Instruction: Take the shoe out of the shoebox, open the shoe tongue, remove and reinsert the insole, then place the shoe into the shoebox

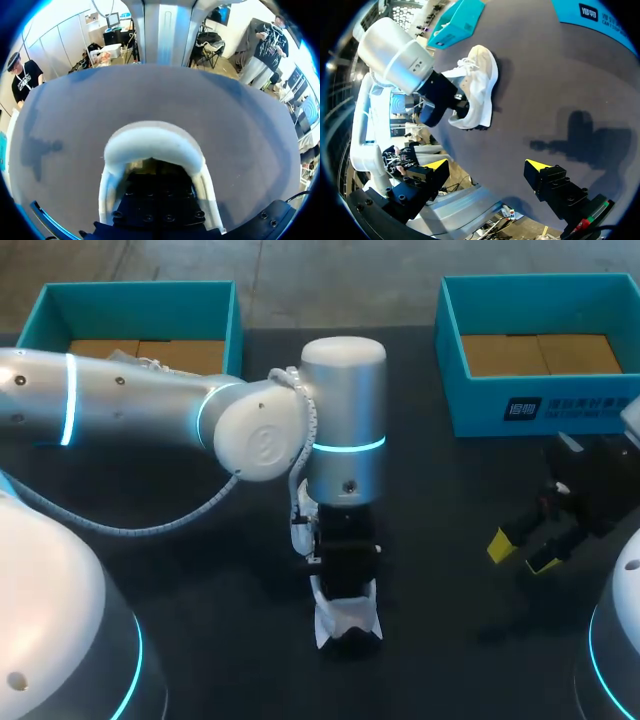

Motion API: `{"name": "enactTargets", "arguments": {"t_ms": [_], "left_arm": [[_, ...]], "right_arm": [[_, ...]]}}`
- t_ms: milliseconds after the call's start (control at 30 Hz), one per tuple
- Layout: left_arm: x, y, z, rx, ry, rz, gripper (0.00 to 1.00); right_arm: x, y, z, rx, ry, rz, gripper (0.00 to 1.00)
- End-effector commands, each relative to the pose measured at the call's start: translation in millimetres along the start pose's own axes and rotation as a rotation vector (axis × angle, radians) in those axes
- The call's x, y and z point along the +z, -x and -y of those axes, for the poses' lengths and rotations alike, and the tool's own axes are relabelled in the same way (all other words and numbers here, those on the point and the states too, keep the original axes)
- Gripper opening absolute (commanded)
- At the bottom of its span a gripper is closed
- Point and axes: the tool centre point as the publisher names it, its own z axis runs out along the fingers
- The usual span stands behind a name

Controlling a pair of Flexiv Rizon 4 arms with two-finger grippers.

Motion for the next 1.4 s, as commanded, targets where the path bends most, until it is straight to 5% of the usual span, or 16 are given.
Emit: {"name": "enactTargets", "arguments": {"t_ms": [33,500,1100,1400], "left_arm": [[10.0,1.3,-2.4,-0.003,0.042,0.005,0.0],[-50.3,-5.6,1.5,0.029,0.149,0.098,0.0],[-68.8,-1.9,-18.5,0.022,0.216,0.117,0.0],[-72.4,2.2,-23.8,0.026,0.233,0.103,0.31]], "right_arm": [[0.5,-0.5,1.0,0.002,0.001,0.003,1.0],[0.5,-0.5,1.0,0.002,0.001,0.003,1.0],[0.5,-0.5,1.0,0.002,0.001,0.003,1.0],[0.5,-0.5,1.0,0.002,0.001,0.003,1.0]]}}
